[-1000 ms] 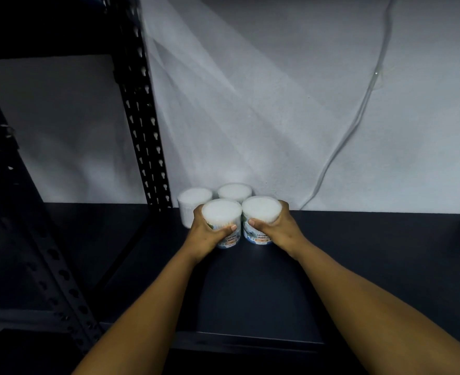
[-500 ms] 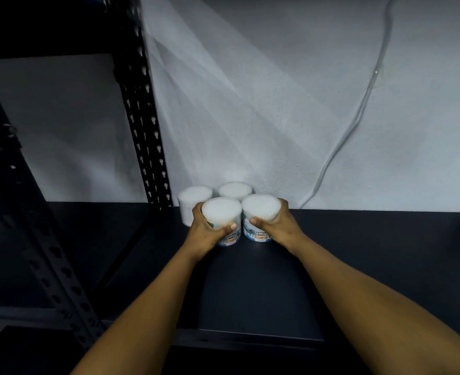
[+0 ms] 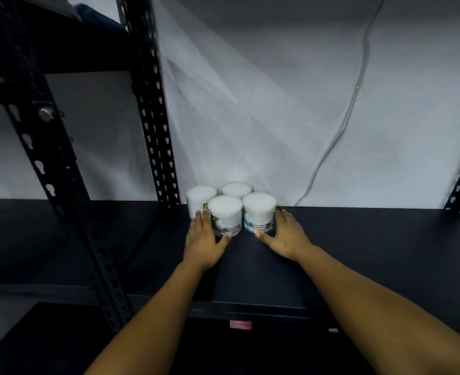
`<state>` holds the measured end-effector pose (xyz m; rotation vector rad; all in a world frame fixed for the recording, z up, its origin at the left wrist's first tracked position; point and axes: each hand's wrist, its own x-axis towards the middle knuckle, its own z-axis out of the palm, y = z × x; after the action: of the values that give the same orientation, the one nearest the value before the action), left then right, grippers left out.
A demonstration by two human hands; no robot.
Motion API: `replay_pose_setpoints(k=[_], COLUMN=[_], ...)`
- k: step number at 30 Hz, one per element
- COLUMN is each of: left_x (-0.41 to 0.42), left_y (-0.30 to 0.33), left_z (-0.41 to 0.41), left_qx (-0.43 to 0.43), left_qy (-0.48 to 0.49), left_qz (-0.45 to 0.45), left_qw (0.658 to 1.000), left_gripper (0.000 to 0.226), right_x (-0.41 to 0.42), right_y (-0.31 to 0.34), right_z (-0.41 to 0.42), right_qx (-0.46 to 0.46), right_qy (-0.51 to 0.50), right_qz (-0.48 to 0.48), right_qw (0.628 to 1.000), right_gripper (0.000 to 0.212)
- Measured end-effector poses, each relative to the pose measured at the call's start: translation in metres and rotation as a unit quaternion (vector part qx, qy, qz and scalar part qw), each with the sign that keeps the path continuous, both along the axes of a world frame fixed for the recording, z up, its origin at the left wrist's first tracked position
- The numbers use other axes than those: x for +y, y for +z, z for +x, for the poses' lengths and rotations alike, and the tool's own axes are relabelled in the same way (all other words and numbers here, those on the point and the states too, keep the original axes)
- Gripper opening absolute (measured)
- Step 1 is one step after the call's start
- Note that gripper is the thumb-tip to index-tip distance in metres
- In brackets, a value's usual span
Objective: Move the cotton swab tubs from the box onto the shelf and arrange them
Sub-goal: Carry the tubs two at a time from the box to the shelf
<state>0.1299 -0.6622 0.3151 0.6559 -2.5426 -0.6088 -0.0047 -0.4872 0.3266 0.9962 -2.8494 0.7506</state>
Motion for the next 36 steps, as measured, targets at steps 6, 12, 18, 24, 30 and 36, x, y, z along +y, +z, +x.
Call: replay_pose_setpoints(k=[6, 12, 18, 24, 30, 36], left_x=[0.021, 0.046, 0.076, 0.115, 0.163, 0.223], left_y=[0.010, 0.021, 0.031, 0.043, 0.052, 0.058], left_z=[0.021, 0.033, 0.038, 0.038, 0.036, 0.037], left_qx=[-0.118, -0.174, -0.167, -0.158, -0.158, -0.144], left_qy=[-0.013, -0.041, -0.067, -0.103, -0.147, -0.186], left_qz=[-0.105, -0.118, -0.125, -0.133, -0.135, -0.141], left_qw=[0.987, 0.977, 0.976, 0.973, 0.967, 0.962], left_gripper=[0.075, 0.075, 0.074, 0.074, 0.074, 0.073], right_x=[0.020, 0.043, 0.078, 0.120, 0.181, 0.252], right_y=[0.007, 0.012, 0.017, 0.028, 0.039, 0.047], right_z=[0.033, 0.058, 0.073, 0.087, 0.098, 0.113], right_qx=[0.046, 0.041, 0.032, 0.033, 0.030, 0.038], right_qy=[0.022, 0.005, -0.020, -0.050, -0.089, -0.135], right_qz=[0.116, 0.157, 0.157, 0.138, 0.130, 0.130], right_qw=[0.992, 0.987, 0.987, 0.989, 0.987, 0.981], right_gripper=[0.077, 0.076, 0.076, 0.076, 0.076, 0.076])
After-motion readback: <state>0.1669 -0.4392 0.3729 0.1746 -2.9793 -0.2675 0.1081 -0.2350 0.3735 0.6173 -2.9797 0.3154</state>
